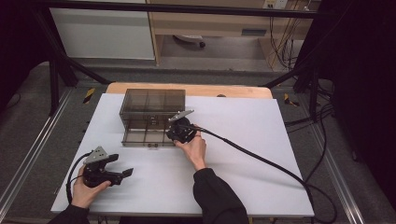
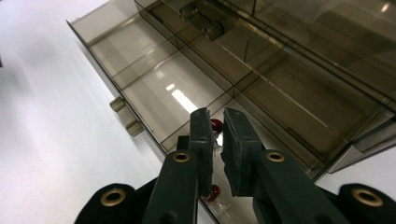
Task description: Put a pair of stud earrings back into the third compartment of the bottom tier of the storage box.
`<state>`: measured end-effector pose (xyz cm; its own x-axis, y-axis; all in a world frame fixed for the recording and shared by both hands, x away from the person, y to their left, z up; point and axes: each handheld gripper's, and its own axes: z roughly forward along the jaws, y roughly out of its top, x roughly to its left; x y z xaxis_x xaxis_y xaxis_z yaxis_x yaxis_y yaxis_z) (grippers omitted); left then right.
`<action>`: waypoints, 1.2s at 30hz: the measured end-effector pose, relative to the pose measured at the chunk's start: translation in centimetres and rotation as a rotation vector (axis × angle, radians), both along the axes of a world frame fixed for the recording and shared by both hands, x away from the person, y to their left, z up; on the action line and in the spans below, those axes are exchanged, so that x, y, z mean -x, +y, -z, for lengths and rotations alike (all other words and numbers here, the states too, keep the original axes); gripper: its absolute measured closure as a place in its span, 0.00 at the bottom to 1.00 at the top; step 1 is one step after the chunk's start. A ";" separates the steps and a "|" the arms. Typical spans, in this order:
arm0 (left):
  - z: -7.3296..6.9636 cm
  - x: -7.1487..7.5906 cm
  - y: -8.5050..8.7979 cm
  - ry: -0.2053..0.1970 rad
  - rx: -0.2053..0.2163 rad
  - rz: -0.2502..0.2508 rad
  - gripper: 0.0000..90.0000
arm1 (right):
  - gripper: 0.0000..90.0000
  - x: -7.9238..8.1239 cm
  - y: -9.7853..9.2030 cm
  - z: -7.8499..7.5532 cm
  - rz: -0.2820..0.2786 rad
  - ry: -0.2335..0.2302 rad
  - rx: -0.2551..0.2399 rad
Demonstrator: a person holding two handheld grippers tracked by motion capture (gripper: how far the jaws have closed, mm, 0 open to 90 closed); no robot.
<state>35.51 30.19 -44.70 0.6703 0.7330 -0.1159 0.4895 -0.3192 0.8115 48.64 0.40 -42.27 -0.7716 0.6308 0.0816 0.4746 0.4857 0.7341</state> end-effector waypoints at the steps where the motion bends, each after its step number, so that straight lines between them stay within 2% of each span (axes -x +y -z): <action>1: 0.0 0.0 0.0 0.000 0.000 0.000 0.10 | 0.92 0.0 0.0 0.1 0.000 0.002 0.003; 7: 0.0 0.0 0.0 0.000 0.001 0.000 0.10 | 0.91 -0.1 0.1 0.8 0.004 0.000 0.022; 14: 0.0 0.0 0.0 0.000 -0.002 0.001 0.10 | 0.88 -0.2 0.1 1.0 0.013 0.001 0.018; 19: 0.0 0.0 0.0 0.000 0.001 0.000 0.10 | 0.83 0.2 0.0 0.4 0.013 -0.015 0.008; 22: 0.0 0.0 0.0 0.001 -0.002 0.001 0.10 | 0.79 0.8 -0.4 -0.5 0.011 -0.031 -0.017; 30: 0.0 0.0 -0.1 0.002 -0.006 0.000 0.10 | 0.53 2.8 -3.0 -3.1 0.027 -0.058 -0.060; 36: 0.1 0.0 -0.1 0.002 -0.009 -0.001 0.10 | 0.28 4.4 -5.8 -4.0 0.052 -0.073 -0.066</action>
